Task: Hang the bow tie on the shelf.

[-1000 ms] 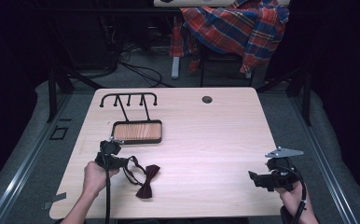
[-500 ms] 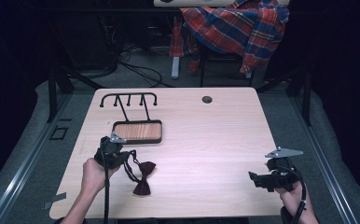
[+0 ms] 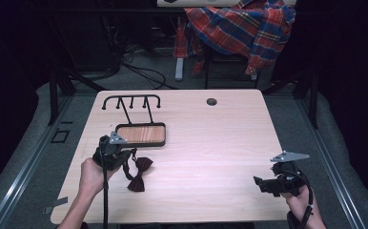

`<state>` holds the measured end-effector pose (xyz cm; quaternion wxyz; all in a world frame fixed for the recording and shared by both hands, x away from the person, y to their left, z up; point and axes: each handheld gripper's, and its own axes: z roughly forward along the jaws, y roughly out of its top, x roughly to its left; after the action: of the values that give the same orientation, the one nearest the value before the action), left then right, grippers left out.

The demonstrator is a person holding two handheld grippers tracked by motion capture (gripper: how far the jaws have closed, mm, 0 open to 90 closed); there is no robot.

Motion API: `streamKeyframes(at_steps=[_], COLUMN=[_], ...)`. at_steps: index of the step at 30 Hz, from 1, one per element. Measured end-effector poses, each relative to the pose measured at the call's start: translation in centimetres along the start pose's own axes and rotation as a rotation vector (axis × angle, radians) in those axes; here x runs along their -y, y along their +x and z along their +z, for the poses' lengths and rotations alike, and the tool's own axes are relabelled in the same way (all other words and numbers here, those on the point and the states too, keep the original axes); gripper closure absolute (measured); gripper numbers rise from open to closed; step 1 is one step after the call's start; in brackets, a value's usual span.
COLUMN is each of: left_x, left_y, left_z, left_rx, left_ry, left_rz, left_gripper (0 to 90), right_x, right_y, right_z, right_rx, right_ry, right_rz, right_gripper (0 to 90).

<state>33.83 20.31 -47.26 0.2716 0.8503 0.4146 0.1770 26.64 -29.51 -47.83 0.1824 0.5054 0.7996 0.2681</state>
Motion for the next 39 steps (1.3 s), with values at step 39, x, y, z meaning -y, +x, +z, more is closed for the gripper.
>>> streamKeyframes(at_steps=[39], left_x=[-1.2], left_y=[3.8], left_z=[-4.3], left_rx=[-0.054], left_ry=[-0.102], left_rz=[-0.003], left_gripper=[89.2], right_x=[-0.2], right_y=[0.3], right_z=[0.3], right_rx=[-0.021], right_ry=[0.028], right_rz=[-0.033], right_gripper=[15.0])
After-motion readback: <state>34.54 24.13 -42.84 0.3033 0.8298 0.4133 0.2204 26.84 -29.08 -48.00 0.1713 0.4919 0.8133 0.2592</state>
